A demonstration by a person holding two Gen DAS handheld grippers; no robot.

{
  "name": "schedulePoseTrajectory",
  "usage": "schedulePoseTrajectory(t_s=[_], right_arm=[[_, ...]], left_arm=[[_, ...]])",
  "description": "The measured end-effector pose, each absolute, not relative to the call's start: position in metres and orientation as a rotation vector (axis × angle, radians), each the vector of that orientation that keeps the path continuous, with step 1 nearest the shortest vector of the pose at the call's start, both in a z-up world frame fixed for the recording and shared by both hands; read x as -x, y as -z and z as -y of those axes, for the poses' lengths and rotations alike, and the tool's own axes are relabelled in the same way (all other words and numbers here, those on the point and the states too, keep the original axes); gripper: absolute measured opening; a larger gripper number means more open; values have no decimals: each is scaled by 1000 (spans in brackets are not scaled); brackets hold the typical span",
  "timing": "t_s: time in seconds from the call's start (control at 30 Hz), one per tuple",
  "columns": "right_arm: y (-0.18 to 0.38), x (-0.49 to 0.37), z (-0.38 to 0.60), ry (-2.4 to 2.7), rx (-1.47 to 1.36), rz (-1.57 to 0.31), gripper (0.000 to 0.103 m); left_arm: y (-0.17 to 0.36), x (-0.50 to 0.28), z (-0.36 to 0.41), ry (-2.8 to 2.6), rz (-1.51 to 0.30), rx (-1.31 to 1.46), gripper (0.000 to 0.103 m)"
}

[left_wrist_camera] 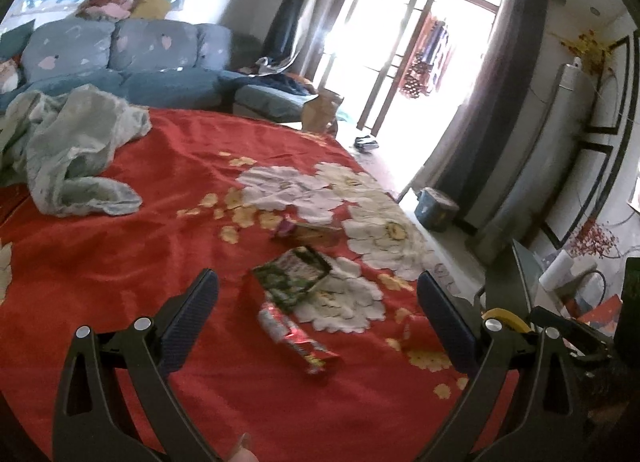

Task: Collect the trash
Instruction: 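Move both open grippers back to the bedspread toward the red cylinder, then grasp the red cylinder with the right gripper while the left gripper grasps a red wrapper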

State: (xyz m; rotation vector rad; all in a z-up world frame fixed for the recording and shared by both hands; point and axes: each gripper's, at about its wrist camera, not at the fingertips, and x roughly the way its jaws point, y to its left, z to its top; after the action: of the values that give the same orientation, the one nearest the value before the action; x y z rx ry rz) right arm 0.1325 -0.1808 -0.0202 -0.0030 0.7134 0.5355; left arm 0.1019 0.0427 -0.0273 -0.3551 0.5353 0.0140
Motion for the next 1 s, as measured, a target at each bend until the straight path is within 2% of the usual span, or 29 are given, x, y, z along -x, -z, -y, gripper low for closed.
schedulePoseTrajectory(t_s=[0.33, 0.7, 0.77, 0.83, 0.9, 0.97, 1.0], right_arm=[[32, -158, 140, -611, 146, -749, 77], [74, -196, 126, -659, 270, -870, 76], [82, -200, 126, -673, 270, -894, 68], [90, -203, 124, -680, 272, -921, 58], [95, -202, 124, -685, 255, -927, 54], [94, -198, 126, -687, 234, -918, 41], [94, -198, 126, -687, 228, -917, 40]], left_arm=[[42, -104, -68, -47, -578, 407, 96], [65, -118, -68, 5, -657, 469, 93], [69, -122, -63, 21, -674, 471, 81], [75, -126, -58, 44, -695, 480, 76], [80, -131, -54, 62, -712, 490, 69], [85, -134, -49, 74, -730, 491, 61], [88, -136, -48, 77, -740, 494, 60]])
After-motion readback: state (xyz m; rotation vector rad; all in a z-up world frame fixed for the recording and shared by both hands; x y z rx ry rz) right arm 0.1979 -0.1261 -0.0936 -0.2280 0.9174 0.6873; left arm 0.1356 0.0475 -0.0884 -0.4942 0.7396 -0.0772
